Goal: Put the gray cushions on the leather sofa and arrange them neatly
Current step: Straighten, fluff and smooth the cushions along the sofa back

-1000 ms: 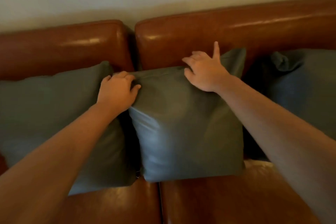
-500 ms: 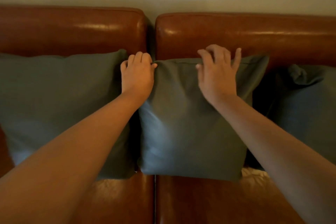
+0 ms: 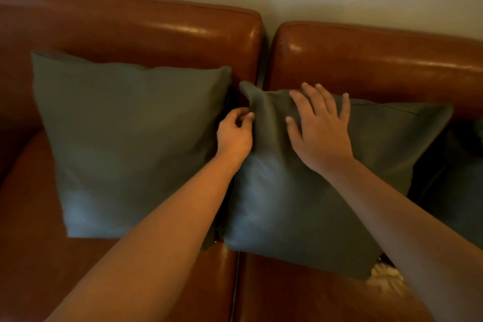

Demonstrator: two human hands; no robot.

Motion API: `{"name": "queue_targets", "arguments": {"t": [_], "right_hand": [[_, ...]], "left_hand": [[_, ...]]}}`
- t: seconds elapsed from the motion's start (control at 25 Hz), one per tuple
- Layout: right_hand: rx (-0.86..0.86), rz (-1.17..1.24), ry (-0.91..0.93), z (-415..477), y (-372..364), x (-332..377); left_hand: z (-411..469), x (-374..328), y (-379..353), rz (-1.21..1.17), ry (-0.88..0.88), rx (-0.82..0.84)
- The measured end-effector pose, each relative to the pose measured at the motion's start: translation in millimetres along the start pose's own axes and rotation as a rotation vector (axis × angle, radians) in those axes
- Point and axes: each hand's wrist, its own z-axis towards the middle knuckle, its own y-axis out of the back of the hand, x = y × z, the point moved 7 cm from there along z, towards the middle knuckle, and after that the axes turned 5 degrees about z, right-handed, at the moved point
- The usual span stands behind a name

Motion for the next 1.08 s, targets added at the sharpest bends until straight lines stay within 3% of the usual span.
{"name": "queue_targets", "arguments": {"t": [0.2,0.28,0.44,0.64,0.76,0.84,0.96,1.08], "right_hand": [[0.172,-0.035,0.124,58.2,-10.5,24.7],[0.143,-0.065,0.186,63.5,-10.2,24.0],[0.021,0.118,0.008,55.6,-1.9,13.5],[0.288,0.18,-0.038,76.8,-14.4,38.5],[0.087,0.135,-0.037,91.8,-0.9,38.9],[-0.007,0.121,-0.019,91.2,4.9,37.6],[-0.025,0.123,0.062,90.0,-0.2,40.5],[-0.072,0.112,0.146,89.0,-3.9,45.1]], "left_hand": [[-3.4,-0.7,2.9,0.075,-0.092,-0.06],[-1.5,0.1,7.8,0.136,-0.152,-0.064],[7.9,0.0,8.3,0.072,-0.127,-0.092],[-0.5,-0.4,2.6,-0.091,-0.097,-0.08],[-10.1,10.9,6.5,-0.092,-0.094,-0.068],[-31.7,56.7,1.4,0.006,-0.001,-0.014],[-79.4,152.4,-11.1,0.256,0.264,0.177],[-86.5,186.9,-10.8,0.316,0.285,0.136]]}}
